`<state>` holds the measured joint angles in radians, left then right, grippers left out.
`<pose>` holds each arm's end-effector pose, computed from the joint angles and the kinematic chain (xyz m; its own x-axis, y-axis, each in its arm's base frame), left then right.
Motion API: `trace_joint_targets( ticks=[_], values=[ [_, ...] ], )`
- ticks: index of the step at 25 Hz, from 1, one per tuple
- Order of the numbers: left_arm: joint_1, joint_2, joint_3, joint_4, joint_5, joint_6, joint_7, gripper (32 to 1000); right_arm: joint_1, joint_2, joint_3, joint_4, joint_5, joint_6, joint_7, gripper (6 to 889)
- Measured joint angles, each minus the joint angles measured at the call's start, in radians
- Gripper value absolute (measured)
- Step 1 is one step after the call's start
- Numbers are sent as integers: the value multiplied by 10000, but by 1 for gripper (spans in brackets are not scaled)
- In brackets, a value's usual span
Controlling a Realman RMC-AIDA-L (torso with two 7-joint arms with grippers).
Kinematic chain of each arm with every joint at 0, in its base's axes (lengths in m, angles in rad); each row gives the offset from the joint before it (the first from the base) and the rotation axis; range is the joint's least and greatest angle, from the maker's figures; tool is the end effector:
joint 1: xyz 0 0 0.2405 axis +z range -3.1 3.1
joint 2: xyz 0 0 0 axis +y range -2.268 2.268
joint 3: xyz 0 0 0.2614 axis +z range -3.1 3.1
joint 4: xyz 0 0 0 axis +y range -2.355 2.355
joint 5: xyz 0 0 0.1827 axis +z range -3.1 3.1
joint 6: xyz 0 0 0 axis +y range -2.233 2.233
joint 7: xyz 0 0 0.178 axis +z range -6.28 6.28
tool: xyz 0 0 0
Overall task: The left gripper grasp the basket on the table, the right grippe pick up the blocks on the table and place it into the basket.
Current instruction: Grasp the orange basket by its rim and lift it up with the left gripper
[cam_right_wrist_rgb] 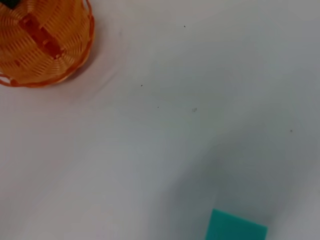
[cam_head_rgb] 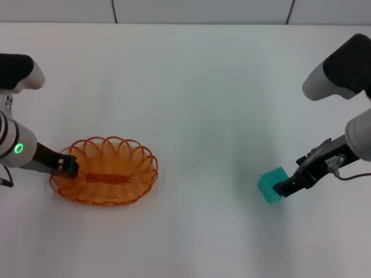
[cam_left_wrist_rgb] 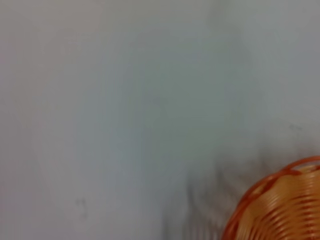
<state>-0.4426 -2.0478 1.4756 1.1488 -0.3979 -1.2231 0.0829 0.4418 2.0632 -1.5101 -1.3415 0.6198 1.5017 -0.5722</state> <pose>-0.3120 0.3296 -0.0338 0.3050 0.9469 0.1013 0.7407 -0.1690 -0.6502 0.2460 0.2967 -0.0529 0.6733 -0.7015 0.2335 -0.6034 -0.7039 -0.3747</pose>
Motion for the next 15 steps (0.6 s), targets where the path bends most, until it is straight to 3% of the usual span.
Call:
trace_joint_targets(
  ticks=[7, 15],
  values=[
    [48, 3, -23, 12, -414, -51, 236, 328, 0, 0, 8, -4, 0, 0, 0, 860],
    [187, 8, -31, 378, -453, -142, 261, 285, 0, 0, 7, -8, 0, 0, 0, 860]
  ],
)
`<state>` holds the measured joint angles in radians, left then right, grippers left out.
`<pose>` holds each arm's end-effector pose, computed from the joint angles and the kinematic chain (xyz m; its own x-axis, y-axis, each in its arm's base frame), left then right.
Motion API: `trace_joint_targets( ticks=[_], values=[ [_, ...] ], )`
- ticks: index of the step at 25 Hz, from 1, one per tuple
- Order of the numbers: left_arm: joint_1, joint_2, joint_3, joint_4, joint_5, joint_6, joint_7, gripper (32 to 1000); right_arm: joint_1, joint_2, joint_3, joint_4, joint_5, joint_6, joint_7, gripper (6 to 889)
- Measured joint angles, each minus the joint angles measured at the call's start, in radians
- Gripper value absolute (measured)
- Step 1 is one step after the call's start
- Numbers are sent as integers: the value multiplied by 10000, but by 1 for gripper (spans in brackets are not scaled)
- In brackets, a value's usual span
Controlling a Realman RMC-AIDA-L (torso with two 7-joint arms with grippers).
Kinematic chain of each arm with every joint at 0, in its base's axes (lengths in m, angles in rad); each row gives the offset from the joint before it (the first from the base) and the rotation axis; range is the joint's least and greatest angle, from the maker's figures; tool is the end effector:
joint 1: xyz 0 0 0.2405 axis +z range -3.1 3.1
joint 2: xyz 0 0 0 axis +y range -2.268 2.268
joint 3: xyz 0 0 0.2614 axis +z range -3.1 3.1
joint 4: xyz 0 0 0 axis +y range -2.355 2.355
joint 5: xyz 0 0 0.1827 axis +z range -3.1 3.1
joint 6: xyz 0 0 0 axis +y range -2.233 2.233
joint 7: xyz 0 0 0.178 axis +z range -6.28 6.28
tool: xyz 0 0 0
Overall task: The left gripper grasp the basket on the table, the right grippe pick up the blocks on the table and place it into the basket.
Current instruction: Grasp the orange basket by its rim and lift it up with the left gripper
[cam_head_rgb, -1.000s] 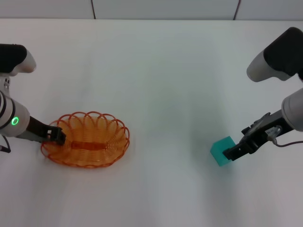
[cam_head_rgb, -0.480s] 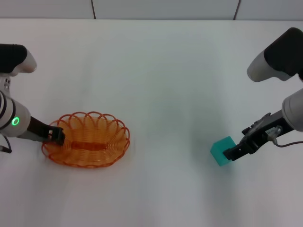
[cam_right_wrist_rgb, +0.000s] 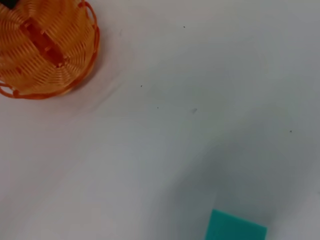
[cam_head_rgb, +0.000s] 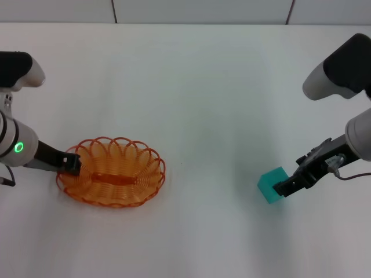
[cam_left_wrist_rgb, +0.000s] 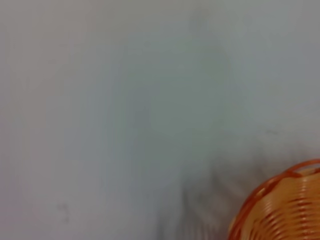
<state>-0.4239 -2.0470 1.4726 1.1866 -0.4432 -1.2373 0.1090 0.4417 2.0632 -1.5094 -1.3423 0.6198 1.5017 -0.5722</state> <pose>-0.3048 0.3270 -0.0346 0.3196 0.9415 0.1069 0.7631 -0.1889 -0.6180 0.2459 0.2968 -0.0527 0.6736 -0.7015 0.2326 -0.6033 -0.7038 -0.3751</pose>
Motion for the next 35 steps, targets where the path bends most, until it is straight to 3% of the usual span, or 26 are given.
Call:
trace_joint_targets(
  ticks=[18, 21, 24, 27, 30, 35],
  values=[
    [215, 6, 11, 485, -2, -105, -21, 168, 0, 0, 4, 1, 0, 0, 0, 861],
    [511, -27, 101, 1381, -9, -412, -94, 157, 0, 0, 16, 2, -1, 1, 0, 860],
    [804, -42, 124, 2646, -104, -1046, -169, 154, 0, 0, 30, 2, 0, 0, -3, 860],
    [1023, -28, 115, 3951, -576, -1837, -246, 121, 0, 0, 39, 1, 0, 0, -29, 861],
    [1158, -23, 70, 4686, -961, -2306, -287, 98, 0, 0, 44, 1, -1, -33, -42, 861],
    [1229, -28, 112, 6034, -1274, -3052, -670, 94, 7, 1, 47, -7, -1, -84, -14, 860]
  ],
)
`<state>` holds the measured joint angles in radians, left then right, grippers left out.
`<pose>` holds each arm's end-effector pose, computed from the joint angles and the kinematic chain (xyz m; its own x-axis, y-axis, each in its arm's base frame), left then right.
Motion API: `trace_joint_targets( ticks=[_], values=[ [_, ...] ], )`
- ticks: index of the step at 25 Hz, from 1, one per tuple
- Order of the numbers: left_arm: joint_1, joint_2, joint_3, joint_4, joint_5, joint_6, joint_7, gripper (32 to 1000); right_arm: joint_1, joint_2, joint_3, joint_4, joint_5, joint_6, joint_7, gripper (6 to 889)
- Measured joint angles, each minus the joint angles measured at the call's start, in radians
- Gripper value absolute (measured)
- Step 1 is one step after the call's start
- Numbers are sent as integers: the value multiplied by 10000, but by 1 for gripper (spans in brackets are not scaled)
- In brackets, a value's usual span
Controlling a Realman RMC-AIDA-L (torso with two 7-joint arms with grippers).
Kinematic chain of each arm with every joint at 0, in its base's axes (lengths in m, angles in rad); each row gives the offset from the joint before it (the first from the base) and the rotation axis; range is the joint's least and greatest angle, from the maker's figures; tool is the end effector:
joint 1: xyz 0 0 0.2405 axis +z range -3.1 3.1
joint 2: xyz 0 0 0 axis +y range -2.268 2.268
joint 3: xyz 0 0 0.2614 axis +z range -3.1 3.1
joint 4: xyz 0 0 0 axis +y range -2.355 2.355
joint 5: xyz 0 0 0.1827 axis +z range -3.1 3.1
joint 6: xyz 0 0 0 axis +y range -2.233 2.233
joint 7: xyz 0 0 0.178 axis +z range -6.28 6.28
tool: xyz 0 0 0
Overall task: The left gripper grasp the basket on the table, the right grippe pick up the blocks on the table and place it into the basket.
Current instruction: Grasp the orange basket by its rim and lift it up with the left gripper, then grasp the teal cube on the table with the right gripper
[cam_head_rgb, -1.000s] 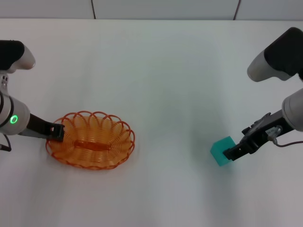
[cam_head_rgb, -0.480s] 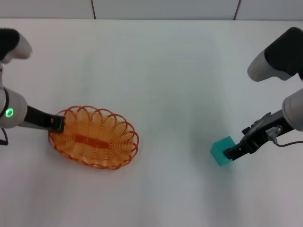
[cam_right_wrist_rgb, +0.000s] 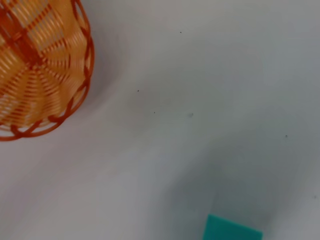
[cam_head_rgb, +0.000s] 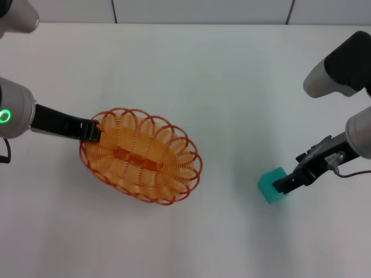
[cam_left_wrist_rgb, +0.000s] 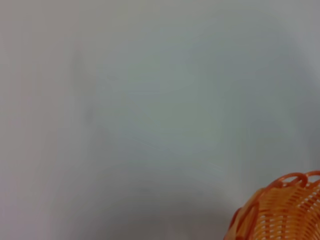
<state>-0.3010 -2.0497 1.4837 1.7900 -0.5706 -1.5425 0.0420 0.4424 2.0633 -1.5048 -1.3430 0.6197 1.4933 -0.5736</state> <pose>-0.2108 0.2993 0.0032 0.4798 0.8592 0.1777 0.7879 -0.3329 -0.5181 0.2454 0.2991 -0.0520 0.6773 -0.7012 0.2228 -0.6017 -0.7022 -0.3806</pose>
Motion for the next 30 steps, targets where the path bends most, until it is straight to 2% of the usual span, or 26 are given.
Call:
trace_joint_targets(
  ticks=[5, 8, 16, 30],
  values=[
    [-14, -6, -53, 762, -75, -478, -263, 90, 57, 15, 0, 0, 0, -8, 36, 860],
    [-47, -3, -95, 1016, -204, -628, -330, 89, 68, 25, 0, 10, 1, -68, 66, 860],
    [-63, 18, -261, 1010, -565, -648, -280, 89, 71, 45, -8, 123, 1, -223, 126, 861],
    [-11, 13, -190, 941, -584, -535, -165, 90, -82, 85, -263, 632, 95, -874, 533, 860]
  ],
)
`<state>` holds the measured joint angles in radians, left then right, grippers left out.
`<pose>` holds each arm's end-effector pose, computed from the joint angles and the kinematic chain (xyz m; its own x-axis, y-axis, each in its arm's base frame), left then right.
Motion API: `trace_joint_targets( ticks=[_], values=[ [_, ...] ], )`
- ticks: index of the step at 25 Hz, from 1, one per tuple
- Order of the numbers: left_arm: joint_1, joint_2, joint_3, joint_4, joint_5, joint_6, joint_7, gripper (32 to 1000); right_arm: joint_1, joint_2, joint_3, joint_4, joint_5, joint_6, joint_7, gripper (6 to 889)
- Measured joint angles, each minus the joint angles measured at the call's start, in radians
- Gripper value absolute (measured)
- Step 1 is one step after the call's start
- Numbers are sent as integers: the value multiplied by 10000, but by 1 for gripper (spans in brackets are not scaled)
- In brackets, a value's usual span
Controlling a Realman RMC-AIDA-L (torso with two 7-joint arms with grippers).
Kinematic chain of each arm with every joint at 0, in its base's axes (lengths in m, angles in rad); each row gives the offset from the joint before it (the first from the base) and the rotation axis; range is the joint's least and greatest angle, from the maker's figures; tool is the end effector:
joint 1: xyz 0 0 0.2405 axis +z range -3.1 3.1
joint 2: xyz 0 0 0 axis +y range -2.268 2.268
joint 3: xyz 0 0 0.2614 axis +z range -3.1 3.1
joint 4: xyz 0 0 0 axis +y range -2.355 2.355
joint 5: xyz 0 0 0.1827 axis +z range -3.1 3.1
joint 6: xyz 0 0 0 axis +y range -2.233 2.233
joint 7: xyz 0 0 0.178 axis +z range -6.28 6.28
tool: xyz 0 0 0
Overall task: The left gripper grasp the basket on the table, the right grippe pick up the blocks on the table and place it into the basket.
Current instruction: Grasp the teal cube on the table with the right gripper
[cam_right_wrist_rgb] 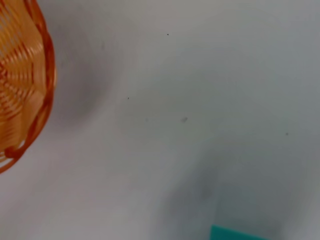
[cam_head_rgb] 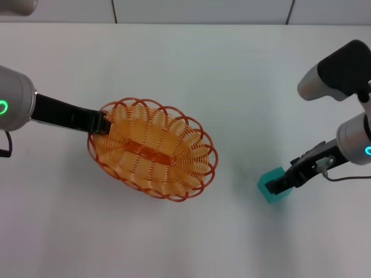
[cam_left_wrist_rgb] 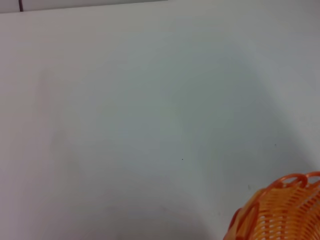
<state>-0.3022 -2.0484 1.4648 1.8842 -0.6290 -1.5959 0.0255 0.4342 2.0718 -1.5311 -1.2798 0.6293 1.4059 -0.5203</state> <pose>-0.1887 0.2932 0.0103 0.5111 0.8365 0.1975 0.7948 -0.3725 -0.4791 0.2525 0.3003 -0.0645 0.6368 -0.7505 0.1765 -0.6519 -0.6464 -0.3966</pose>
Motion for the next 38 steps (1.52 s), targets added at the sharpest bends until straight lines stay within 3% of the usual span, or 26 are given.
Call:
trace_joint_targets(
  ticks=[14, 22, 38],
  values=[
    [-65, -20, 35, -451, -252, 277, 190, 89, 205, -53, -359, 1039, 278, -776, -73, 861],
    [-98, -25, 32, -606, -261, 349, 260, 89, 605, -60, -626, 1853, 333, -1261, -119, 860],
    [-95, -25, 32, -780, -262, 440, 318, 90, 852, -55, -643, 2380, 249, -1406, -122, 861]
  ],
)
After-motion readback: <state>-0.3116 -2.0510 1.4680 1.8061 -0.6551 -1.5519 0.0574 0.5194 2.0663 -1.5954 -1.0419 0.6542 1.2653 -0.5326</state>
